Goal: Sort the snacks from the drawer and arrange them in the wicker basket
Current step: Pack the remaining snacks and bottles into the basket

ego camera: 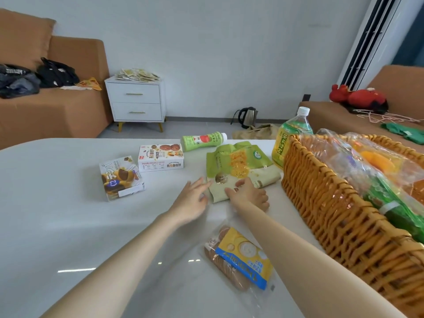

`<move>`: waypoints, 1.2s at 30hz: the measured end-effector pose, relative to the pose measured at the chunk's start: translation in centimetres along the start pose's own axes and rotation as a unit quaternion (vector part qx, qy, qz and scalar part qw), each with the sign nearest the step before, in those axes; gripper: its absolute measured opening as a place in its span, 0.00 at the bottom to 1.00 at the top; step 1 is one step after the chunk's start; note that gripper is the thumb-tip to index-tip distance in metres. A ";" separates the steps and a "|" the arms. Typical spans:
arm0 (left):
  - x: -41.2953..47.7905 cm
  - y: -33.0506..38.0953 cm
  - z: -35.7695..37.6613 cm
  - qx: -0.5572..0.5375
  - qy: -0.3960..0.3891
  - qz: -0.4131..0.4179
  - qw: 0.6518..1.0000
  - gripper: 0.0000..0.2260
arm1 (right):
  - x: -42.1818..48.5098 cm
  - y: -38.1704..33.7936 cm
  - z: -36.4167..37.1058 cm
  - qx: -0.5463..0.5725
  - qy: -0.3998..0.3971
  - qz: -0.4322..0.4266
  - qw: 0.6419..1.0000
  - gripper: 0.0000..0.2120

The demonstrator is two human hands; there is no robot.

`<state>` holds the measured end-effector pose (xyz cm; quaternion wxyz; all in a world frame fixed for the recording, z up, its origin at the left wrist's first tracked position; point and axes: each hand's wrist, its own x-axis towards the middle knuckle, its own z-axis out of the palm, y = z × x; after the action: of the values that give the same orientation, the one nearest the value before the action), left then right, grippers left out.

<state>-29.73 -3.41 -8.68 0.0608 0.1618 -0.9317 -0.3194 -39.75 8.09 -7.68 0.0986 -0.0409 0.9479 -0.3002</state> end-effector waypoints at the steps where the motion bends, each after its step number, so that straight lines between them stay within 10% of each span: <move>1: 0.4 -0.1 0.4 0.031 -0.021 0.004 0.999 0.25 | 0.1 -0.2 0.3 0.008 0.007 0.005 1.000 0.17; 9: -0.5 0.2 1.0 -0.052 0.076 0.020 0.996 0.20 | 0.5 1.7 -1.2 0.214 -0.012 -0.064 0.975 0.22; 18: -4.3 3.3 -3.4 -0.126 0.210 -0.029 0.969 0.24 | -4.0 -1.2 -9.6 0.174 0.094 -0.266 0.943 0.19; 29: -15.0 7.1 -8.6 -0.358 0.307 -0.099 0.876 0.37 | -14.3 -1.6 -14.9 0.160 -0.025 -0.457 0.875 0.15; 36: -19.7 3.9 -8.5 -0.460 0.357 -0.140 0.801 0.17 | -18.4 1.7 -13.0 0.160 -0.139 -0.442 0.872 0.13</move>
<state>-10.36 1.37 0.24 0.4108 0.3461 -0.5549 -0.6353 -24.53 19.36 4.74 0.0911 -0.4803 0.7463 -0.4516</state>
